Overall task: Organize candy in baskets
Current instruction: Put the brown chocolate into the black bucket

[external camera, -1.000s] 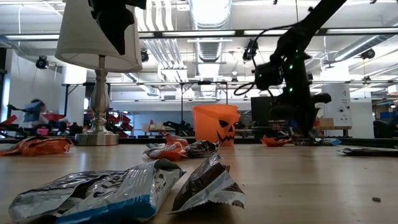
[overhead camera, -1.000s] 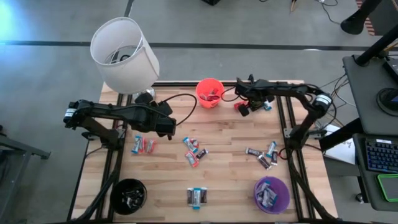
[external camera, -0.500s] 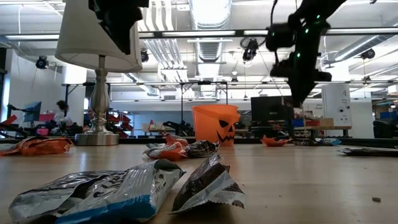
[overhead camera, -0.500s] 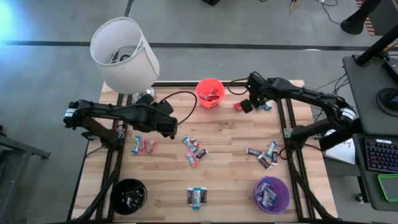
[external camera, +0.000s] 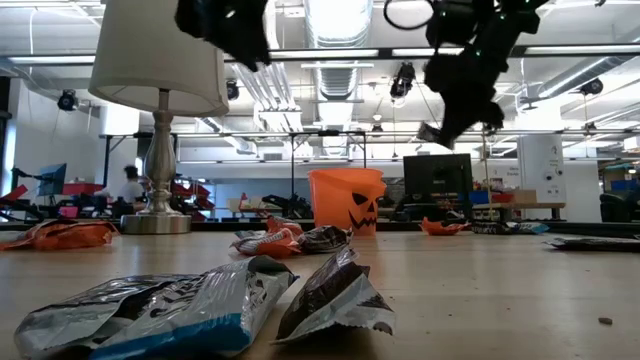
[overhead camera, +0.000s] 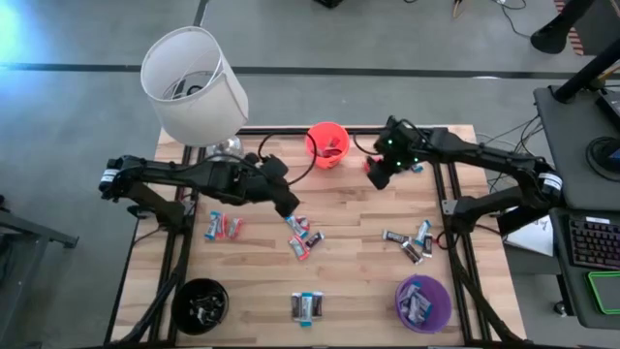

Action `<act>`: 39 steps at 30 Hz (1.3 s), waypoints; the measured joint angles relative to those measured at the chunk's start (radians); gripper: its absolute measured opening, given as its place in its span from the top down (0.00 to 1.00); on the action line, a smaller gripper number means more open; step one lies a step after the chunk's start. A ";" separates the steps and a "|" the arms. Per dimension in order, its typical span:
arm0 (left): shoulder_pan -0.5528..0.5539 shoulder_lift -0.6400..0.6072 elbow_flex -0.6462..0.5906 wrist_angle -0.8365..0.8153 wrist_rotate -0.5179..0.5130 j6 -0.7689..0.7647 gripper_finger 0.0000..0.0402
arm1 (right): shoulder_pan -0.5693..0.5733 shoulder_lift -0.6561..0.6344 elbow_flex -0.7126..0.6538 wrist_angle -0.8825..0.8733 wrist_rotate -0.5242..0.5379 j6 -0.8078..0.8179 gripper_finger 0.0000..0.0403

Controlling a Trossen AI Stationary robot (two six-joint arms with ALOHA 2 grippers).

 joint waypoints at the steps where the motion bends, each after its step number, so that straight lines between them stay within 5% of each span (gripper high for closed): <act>1: 0.000 0.000 0.000 0.037 0.016 0.008 0.67 | 0.012 0.000 0.000 0.026 -0.015 -0.004 0.97; 11: 0.004 0.000 0.000 0.327 0.202 0.169 0.68 | 0.114 0.000 0.000 0.264 -0.180 -0.011 0.97; 19: 0.013 0.000 0.002 0.375 0.234 0.166 0.63 | 0.187 -0.007 0.000 0.435 -0.362 -0.004 0.97; 39: 0.043 0.000 0.003 0.504 0.442 0.256 0.62 | 0.285 -0.013 0.002 0.684 -0.427 0.040 0.97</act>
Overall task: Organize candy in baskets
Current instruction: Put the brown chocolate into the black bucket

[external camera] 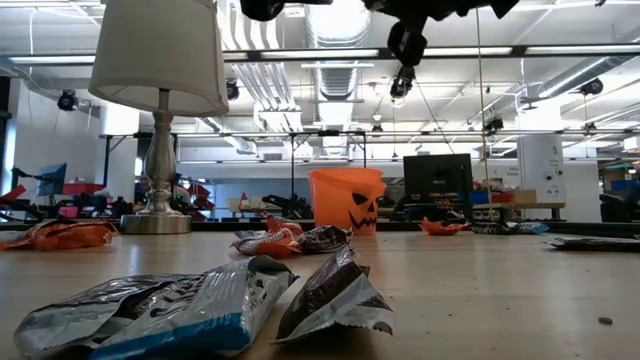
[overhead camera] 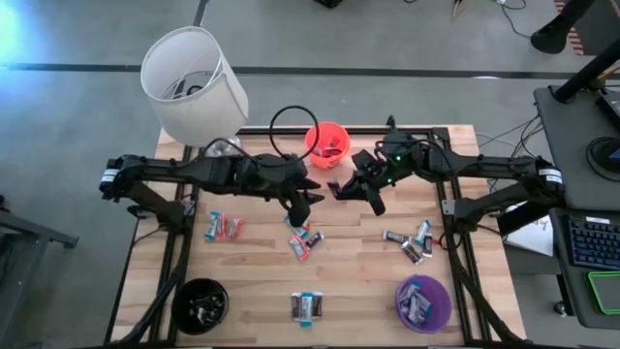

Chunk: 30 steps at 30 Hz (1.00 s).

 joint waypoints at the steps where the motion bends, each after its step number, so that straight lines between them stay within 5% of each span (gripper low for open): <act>1: 0.002 0.000 0.000 0.003 0.026 0.018 0.62 | 0.005 0.000 0.000 0.016 -0.005 0.003 0.97; 7: 0.010 0.005 0.001 0.055 0.178 0.187 0.62 | 0.044 0.000 0.000 0.054 -0.029 0.003 0.97; 30: 0.047 0.005 0.001 0.167 0.202 0.186 0.62 | 0.080 0.000 0.000 0.082 -0.027 -0.016 0.97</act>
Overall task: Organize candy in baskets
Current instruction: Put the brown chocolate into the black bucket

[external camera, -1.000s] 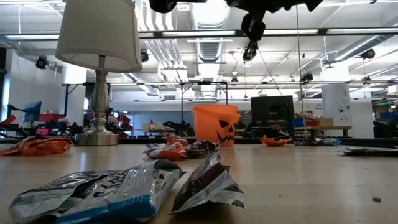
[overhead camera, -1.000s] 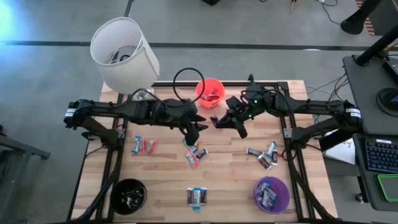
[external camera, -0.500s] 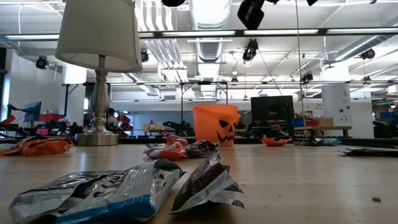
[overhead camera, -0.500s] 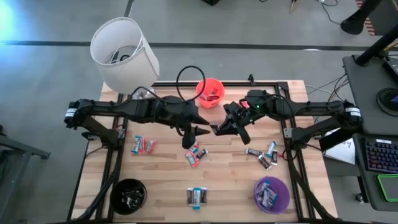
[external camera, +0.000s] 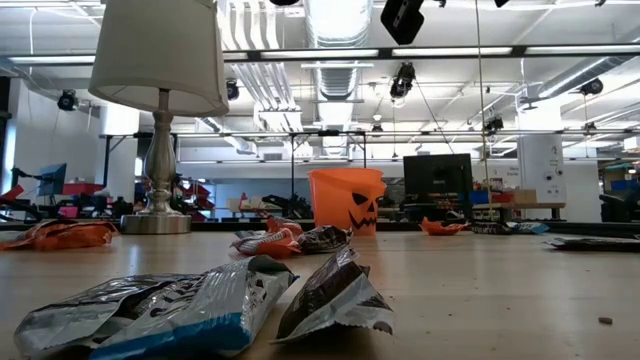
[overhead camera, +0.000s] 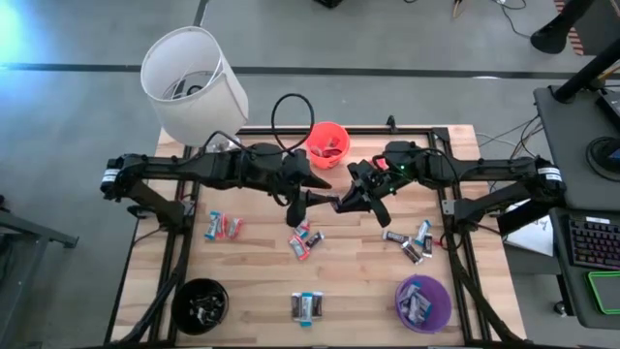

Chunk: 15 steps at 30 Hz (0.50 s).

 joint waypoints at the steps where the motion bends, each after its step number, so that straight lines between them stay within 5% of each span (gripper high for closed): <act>1: 0.002 0.000 0.000 0.000 0.000 0.000 0.62 | 0.000 0.000 0.000 0.000 0.000 0.000 0.97; 7: 0.008 0.000 0.000 -0.001 0.001 0.006 0.67 | 0.000 0.001 0.000 0.000 0.002 0.001 0.97; 15: 0.013 0.000 0.000 -0.001 0.003 0.008 0.89 | 0.000 0.001 0.000 0.021 0.014 0.003 0.97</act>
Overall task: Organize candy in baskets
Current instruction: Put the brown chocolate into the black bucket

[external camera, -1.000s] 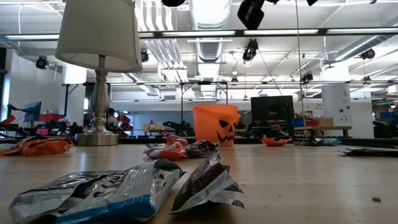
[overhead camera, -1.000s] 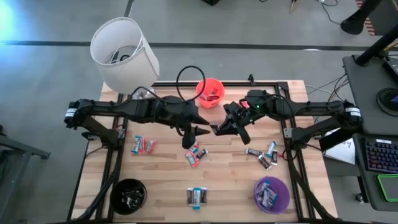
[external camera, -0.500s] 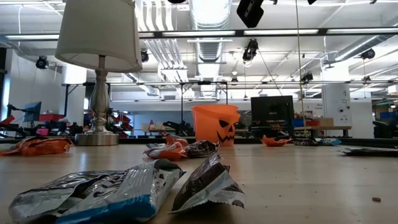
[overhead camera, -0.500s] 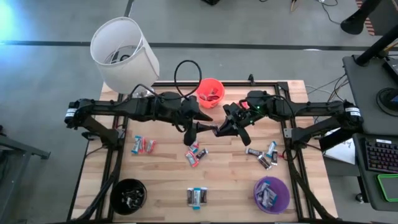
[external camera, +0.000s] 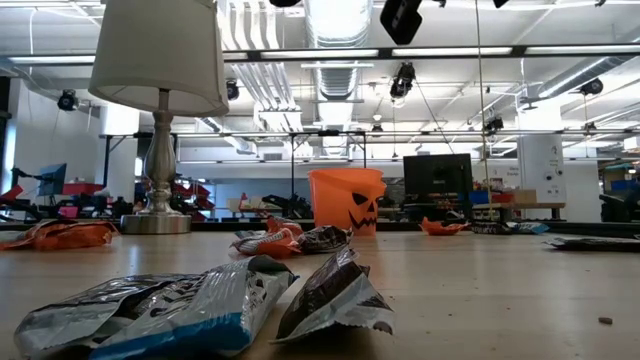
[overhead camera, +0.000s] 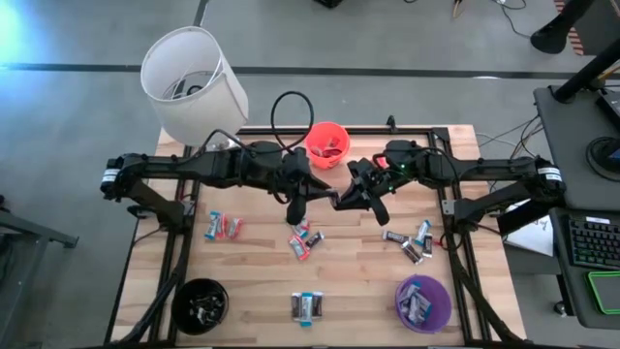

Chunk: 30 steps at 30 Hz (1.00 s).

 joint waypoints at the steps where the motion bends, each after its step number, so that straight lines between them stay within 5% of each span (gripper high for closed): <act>1: 0.001 0.000 0.000 0.000 0.000 0.001 0.92 | 0.000 0.000 0.000 0.006 0.000 0.000 0.97; 17: 0.006 -0.001 0.000 0.002 0.007 0.041 1.00 | 0.001 0.000 -0.001 0.017 0.048 0.000 0.96; 30: 0.008 -0.001 0.000 -0.029 0.019 0.042 1.00 | 0.001 0.000 -0.001 0.005 0.072 0.034 0.68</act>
